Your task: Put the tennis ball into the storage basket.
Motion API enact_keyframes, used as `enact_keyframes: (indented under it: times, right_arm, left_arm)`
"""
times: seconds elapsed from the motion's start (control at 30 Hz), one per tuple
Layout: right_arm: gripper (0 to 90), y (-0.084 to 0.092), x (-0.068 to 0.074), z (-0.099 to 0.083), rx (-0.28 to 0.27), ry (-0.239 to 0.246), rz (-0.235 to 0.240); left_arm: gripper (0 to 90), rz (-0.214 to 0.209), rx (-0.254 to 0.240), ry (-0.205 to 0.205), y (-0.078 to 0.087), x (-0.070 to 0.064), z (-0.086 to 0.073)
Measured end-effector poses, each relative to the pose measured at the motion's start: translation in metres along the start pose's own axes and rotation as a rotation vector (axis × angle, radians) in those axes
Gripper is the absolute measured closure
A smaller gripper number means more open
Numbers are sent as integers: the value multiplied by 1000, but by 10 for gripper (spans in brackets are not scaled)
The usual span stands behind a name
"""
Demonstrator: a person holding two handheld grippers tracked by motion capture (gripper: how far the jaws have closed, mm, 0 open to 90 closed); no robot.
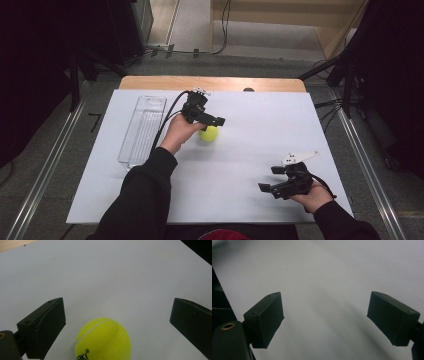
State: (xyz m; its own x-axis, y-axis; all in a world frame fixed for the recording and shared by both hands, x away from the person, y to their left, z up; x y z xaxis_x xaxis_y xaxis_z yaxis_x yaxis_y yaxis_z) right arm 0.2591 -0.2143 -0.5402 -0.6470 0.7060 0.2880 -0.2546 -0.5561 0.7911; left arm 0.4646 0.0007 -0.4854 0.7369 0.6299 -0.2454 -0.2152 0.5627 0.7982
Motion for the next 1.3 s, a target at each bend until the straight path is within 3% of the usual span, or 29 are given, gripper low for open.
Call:
enact_keyframes:
  times: [0.2, 0.27, 1.07, 1.3]
  right_arm:
    - [116, 0, -1, -1, 2, -7, -3]
    - [116, 0, -1, -1, -1, -6, -4]
    - [116, -1, 0, 0, 2, 4, -3]
    - [116, -1, 1, 0, 5, 8, -1]
  left_arm:
    - [6, 8, 19, -5, -3, 3, -2]
    - [5, -13, 20, -3, -4, 2, -3]
    - [6, 11, 37, 13, -12, 8, -12]
    - [6, 18, 68, 5, -19, 7, -17]
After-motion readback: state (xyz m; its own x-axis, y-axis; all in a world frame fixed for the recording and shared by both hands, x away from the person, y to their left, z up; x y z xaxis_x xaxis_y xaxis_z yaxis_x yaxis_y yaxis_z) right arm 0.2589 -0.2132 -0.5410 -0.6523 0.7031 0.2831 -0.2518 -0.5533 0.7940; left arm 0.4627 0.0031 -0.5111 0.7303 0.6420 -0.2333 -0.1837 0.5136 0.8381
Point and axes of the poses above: each handheld gripper's, and its own axes: y roughly backward along the jaws, z roughly out of its top, x roughly to its left, the point moved 7 cm from there along -y, roughly forward along the jaws, and after that the axes turned 7 degrees about x, right-handed, at the moved point
